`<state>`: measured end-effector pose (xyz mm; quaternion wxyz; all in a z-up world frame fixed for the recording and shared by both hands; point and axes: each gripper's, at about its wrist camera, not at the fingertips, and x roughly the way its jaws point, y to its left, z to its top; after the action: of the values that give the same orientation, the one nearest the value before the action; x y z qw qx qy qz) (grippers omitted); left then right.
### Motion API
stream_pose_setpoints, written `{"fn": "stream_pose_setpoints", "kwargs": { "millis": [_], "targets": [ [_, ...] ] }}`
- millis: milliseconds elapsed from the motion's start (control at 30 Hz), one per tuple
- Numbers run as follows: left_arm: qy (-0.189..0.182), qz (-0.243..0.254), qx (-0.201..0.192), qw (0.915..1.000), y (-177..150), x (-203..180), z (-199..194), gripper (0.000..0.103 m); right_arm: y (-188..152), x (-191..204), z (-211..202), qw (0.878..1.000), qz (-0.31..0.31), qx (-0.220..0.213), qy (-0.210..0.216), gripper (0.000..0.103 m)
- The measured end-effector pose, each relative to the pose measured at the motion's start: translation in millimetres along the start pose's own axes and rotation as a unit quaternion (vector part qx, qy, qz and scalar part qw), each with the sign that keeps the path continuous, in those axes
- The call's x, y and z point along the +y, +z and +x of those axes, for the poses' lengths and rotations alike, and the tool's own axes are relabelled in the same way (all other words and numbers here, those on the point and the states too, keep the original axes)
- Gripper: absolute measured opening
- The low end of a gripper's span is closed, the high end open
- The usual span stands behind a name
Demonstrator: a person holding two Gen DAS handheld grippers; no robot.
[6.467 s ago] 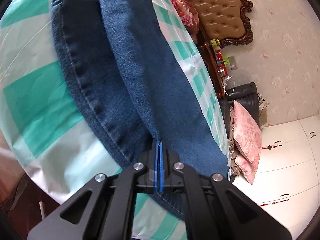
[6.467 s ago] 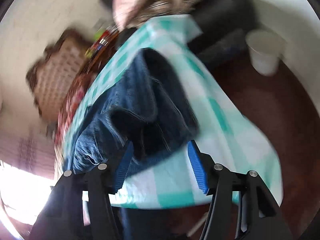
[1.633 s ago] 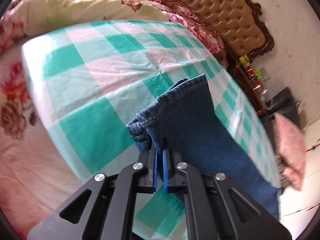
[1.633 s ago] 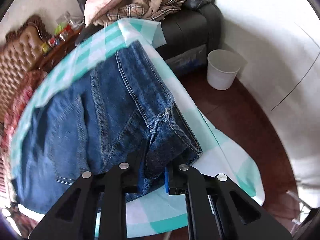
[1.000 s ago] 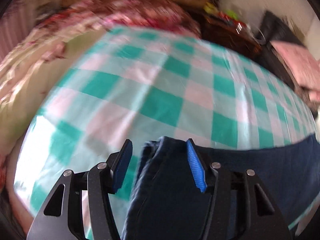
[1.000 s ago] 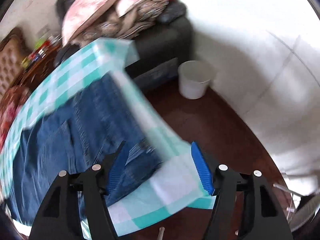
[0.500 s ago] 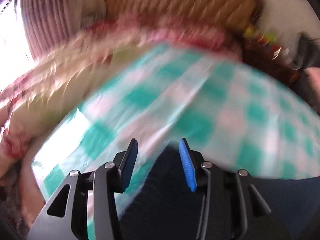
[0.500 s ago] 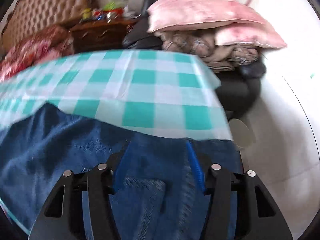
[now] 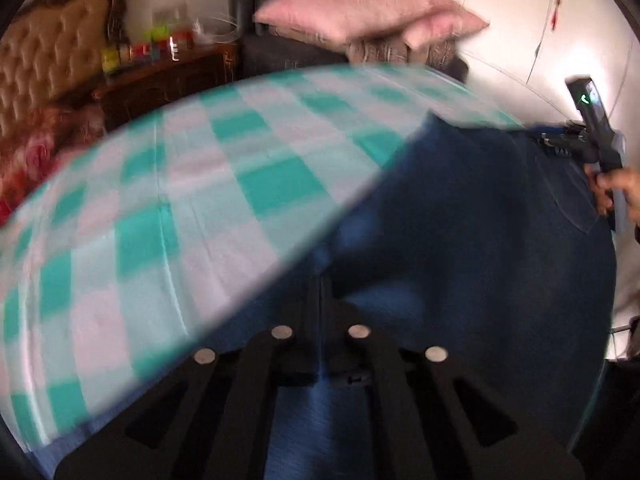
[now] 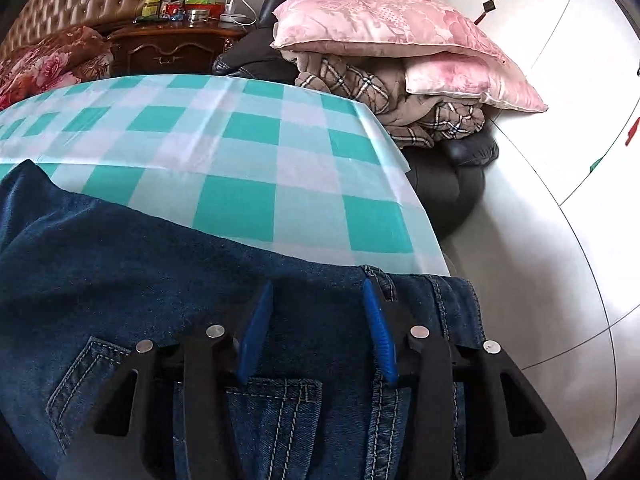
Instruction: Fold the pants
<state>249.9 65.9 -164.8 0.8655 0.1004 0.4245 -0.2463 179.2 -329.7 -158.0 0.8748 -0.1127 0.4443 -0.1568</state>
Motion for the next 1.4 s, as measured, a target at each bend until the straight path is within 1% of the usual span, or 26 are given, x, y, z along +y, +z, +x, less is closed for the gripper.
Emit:
{"fn": "stream_pose_setpoints", "kwargs": {
  "millis": [67,133,167,233,300,367,400,433,467,500,567,600,633,667,767,833,867,900,933,1000,1067,1167,1233,1300,1367,1400],
  "targets": [
    [0.048,-0.044,-0.020,0.9977,0,39,-8,0.000,-2,1,0,1.000,0.000,-0.005,-0.001,0.043],
    [0.025,-0.075,-0.028,0.9964,0,54,-19,0.001,-3,3,0,1.000,-0.004,-0.010,-0.006,0.043],
    [-0.006,-0.061,-0.042,0.9973,3,44,-27,0.001,-3,3,0,1.000,-0.003,-0.011,-0.007,0.043],
    [-0.069,-0.005,-0.039,0.9968,6,8,-27,0.013,-2,3,2,1.000,0.001,-0.011,-0.006,0.043],
    [-0.089,0.048,-0.022,0.9946,6,-23,-14,0.014,-1,3,2,1.000,0.004,-0.010,-0.007,0.043],
    [-0.064,0.087,0.001,0.9941,3,-33,7,0.014,-1,2,2,1.000,0.005,-0.009,-0.006,0.043],
    [-0.064,0.076,-0.006,0.9950,6,-25,13,0.004,-2,1,1,1.000,0.005,-0.009,-0.004,0.043],
    [-0.038,0.044,-0.006,0.9983,11,-4,17,0.004,-3,0,1,1.000,0.004,-0.010,-0.002,0.043],
    [0.002,0.033,-0.008,0.9994,11,7,19,0.004,-3,-1,1,1.000,0.004,-0.010,-0.001,0.043],
    [0.022,0.022,-0.009,0.9995,12,21,18,0.004,-4,-2,1,1.000,0.005,-0.011,0.000,0.043],
    [-0.003,-0.008,-0.027,0.9996,15,37,3,0.004,-3,0,2,1.000,0.004,-0.013,-0.003,0.043],
    [-0.029,-0.002,-0.046,0.9985,17,31,-9,0.009,-3,0,1,1.000,0.005,-0.014,-0.004,0.043],
    [-0.060,0.016,-0.057,0.9965,18,18,-18,0.020,-4,1,2,1.000,0.007,-0.015,-0.004,0.043],
    [-0.075,0.033,-0.056,0.9950,17,8,-22,0.025,-4,1,2,1.000,0.008,-0.016,-0.004,0.043],
    [-0.101,0.121,-0.035,0.9869,12,-39,-10,0.029,-4,0,1,1.000,0.007,-0.016,-0.004,0.043],
    [-0.076,0.145,-0.011,0.9865,10,-49,14,0.025,-4,-1,1,1.000,0.008,-0.017,0.002,0.043],
    [-0.078,0.134,-0.004,0.9880,9,-41,21,0.017,-4,-3,1,1.000,0.006,-0.017,0.007,0.043],
    [-0.082,0.109,-0.004,0.9906,12,-25,24,0.002,-4,-4,-1,1.000,0.006,-0.018,0.012,0.043],
    [-0.064,0.089,-0.006,0.9940,15,-10,24,0.002,-3,-8,-3,1.000,0.009,-0.018,0.021,0.043],
    [0.009,0.066,-0.016,0.9976,22,12,21,0.004,-3,-13,-8,0.999,0.017,-0.016,0.031,0.043],
    [0.012,0.028,-0.033,0.9990,29,25,9,0.008,-2,-22,-19,0.998,0.042,-0.025,0.048,0.043],
    [-0.029,0.053,-0.075,0.9953,45,-19,-14,0.028,-3,-40,-41,0.993,0.080,-0.054,0.061,0.043],
    [-0.085,0.087,-0.113,0.9861,54,-70,-26,0.043,-5,-57,-42,0.991,0.116,-0.046,0.055,0.043],
    [-0.114,0.099,-0.117,0.9816,65,-109,-18,0.043,-10,-64,-35,0.992,0.113,-0.028,0.046,0.043],
    [-0.152,0.093,-0.096,0.9793,82,-147,6,0.043,-20,-63,-19,0.996,0.084,0.012,0.034,0.043],
    [-0.154,0.088,-0.088,0.9802,90,-160,17,0.040,-25,-63,-17,0.996,0.082,0.017,0.042,0.047]
  ]
}}
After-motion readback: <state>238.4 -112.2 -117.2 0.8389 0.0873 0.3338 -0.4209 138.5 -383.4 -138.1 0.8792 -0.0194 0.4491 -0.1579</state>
